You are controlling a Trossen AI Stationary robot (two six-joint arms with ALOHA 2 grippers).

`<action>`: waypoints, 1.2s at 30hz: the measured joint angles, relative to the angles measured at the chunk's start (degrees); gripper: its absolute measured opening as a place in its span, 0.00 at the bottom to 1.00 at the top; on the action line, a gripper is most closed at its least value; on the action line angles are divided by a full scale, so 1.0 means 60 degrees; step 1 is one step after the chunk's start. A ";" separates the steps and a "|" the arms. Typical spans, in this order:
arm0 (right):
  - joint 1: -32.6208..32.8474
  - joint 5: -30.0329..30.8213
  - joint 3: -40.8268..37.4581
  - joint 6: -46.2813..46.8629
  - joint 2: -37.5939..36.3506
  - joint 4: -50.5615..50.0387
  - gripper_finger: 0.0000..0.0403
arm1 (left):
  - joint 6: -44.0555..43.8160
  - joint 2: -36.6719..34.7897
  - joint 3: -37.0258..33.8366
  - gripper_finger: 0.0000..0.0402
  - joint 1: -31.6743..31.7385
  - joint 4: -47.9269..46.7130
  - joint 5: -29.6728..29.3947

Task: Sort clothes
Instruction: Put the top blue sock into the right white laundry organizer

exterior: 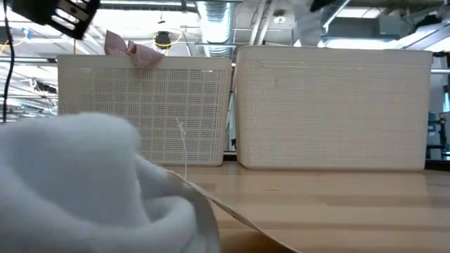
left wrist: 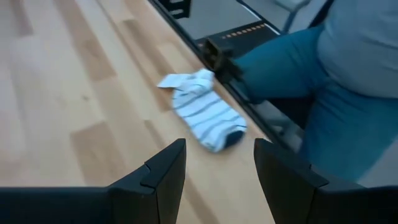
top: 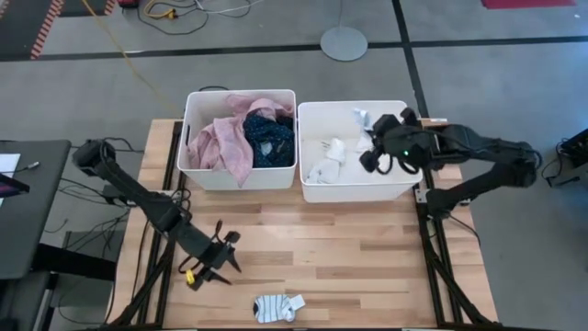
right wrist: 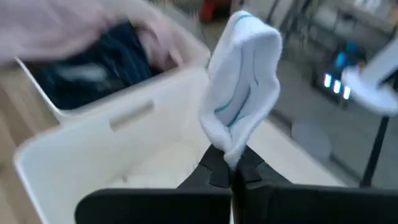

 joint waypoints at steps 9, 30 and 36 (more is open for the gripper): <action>-0.0932 -0.1371 -0.0011 0.0490 0.0126 -0.1061 0.01 | -0.0592 0.0000 0.0007 0.46 -0.0822 0.0007 -0.0807; -0.1012 -0.1574 -0.0011 0.1410 0.0130 -0.1703 0.30 | -0.0856 0.0000 0.0007 0.46 -0.0921 -0.0011 -0.1118; -0.0999 -0.1591 -0.0011 0.1409 0.0130 -0.1703 0.49 | -0.0998 0.0000 0.0007 0.46 -0.1000 -0.0015 -0.1118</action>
